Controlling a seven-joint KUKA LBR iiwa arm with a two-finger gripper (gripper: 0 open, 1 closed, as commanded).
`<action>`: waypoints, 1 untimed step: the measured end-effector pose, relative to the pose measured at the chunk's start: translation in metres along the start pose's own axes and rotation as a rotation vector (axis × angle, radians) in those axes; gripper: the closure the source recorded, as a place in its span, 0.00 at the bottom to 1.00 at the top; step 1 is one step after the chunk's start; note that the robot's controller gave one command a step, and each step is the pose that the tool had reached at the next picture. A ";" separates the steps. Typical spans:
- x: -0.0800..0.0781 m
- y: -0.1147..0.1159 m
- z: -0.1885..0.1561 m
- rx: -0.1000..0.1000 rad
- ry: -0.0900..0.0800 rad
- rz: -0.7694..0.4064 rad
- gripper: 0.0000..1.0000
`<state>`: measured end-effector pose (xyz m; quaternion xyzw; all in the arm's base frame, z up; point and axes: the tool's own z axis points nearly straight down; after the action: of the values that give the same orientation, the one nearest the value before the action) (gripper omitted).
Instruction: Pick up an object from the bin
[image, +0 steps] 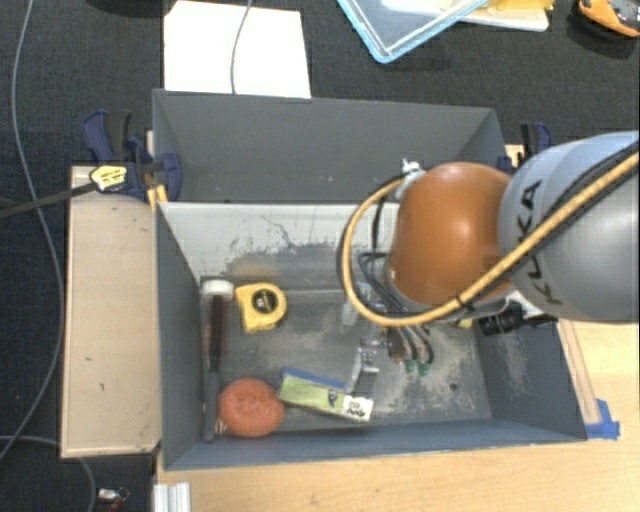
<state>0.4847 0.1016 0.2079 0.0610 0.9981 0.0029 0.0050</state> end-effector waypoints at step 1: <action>-0.011 -0.021 0.061 0.000 0.000 -0.036 0.00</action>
Offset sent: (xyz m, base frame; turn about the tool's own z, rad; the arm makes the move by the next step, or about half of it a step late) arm 0.0010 0.0597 -0.0765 -0.0325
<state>0.4939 0.0795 0.1471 0.0429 0.9991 0.0029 0.0053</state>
